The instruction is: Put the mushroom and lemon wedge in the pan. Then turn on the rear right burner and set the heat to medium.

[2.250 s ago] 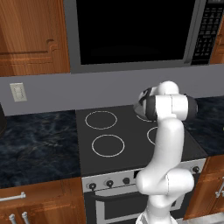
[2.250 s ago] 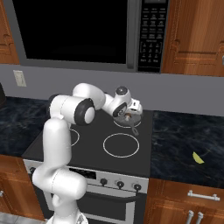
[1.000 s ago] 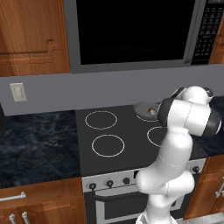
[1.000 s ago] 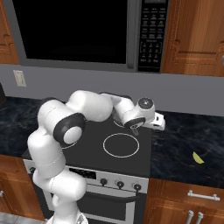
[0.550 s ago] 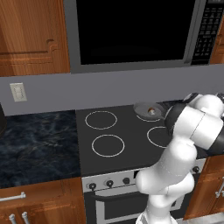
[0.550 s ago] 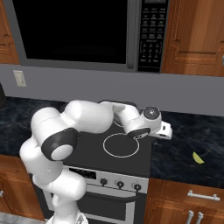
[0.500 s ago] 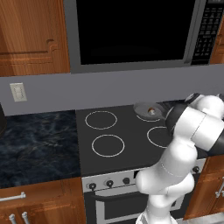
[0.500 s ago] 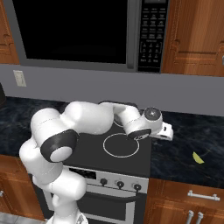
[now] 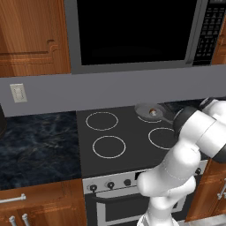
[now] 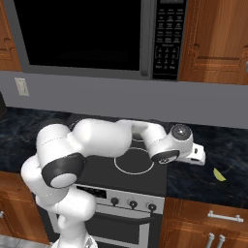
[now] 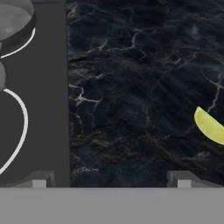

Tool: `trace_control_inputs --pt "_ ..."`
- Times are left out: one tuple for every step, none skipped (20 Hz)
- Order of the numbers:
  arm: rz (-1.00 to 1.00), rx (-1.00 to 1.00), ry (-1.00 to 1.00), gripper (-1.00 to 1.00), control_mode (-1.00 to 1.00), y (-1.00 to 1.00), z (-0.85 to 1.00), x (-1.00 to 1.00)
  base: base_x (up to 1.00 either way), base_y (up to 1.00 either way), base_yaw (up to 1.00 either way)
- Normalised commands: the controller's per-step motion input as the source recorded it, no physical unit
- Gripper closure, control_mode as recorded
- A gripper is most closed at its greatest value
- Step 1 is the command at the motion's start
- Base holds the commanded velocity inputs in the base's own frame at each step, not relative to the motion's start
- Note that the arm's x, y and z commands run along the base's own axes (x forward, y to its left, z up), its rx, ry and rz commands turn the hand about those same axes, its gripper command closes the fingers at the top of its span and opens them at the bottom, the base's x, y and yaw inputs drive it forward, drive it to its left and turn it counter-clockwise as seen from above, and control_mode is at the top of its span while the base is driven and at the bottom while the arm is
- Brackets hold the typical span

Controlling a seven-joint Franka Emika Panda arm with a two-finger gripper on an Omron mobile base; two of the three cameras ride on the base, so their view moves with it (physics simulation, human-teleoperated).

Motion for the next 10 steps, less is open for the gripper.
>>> trace_control_inputs --pt "0.0 -0.01 0.09 -1.0 -1.0 -0.49 0.0 -0.32 0.0 0.0 0.0" --pt "0.0 -0.02 0.09 -1.0 -1.0 -0.47 0.0 -0.24 0.0 0.0 0.0" --pt "0.0 -0.03 0.12 -1.0 -1.0 -0.48 0.0 -0.17 0.0 0.0 0.0" --pt "0.0 -0.04 0.14 -1.0 -1.0 -0.44 0.0 -0.11 0.0 0.0 0.0" --pt "0.0 -0.05 0.15 -1.0 -1.0 -0.41 0.0 -0.06 0.0 0.0 0.0" --pt "0.0 -0.07 0.19 -1.0 -1.0 -0.36 0.0 0.0 0.0 0.0 0.0" --pt "0.0 -0.1 0.2 -1.0 -1.0 -0.29 0.0 0.0 0.0 0.0 0.0" --pt "0.0 -0.11 0.2 -1.0 -1.0 -0.25 0.0 0.0 0.0 0.0 0.0" --pt "0.0 -0.11 0.21 -1.0 -1.0 -0.26 0.0 0.0 0.0 0.0 0.0" --pt "0.0 -0.11 0.21 -1.0 -1.0 -0.24 0.0 0.0 0.0 0.0 0.0"
